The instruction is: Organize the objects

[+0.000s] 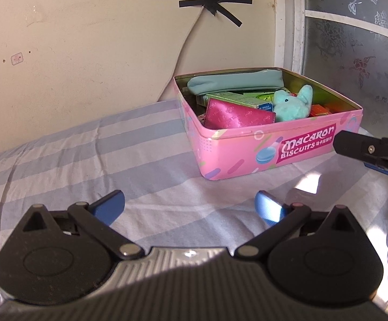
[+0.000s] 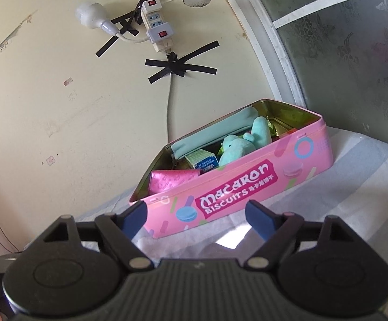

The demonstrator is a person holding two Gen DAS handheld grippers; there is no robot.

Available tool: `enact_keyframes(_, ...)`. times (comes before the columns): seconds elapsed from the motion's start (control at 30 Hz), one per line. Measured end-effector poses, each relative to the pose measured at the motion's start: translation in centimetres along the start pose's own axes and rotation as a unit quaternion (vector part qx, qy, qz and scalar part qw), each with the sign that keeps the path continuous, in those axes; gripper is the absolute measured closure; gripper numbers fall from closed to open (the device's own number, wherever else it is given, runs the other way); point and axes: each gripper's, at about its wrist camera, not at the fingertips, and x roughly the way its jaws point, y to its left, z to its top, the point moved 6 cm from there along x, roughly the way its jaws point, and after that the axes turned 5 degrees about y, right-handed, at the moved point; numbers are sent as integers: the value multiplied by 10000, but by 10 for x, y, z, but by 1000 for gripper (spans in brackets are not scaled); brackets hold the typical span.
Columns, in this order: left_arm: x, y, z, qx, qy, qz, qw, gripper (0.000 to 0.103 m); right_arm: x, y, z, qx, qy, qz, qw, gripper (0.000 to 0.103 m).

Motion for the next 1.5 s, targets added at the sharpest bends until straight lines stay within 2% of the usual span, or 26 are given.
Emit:
enact_keyframes(0.5,4,-4,-5,39,227,-29,9997,0,3,-7,-3,149,48,-15,9999,18)
enact_keyframes(0.67,7,-4,-6,71,296,92,9995,0,3,-10,-4,181,49,-12,9998,18)
enact_keyframes(1.5,13,-6,-13,14,538,-19,9986,0,3,-11,-6,218,60,-8,9997,14)
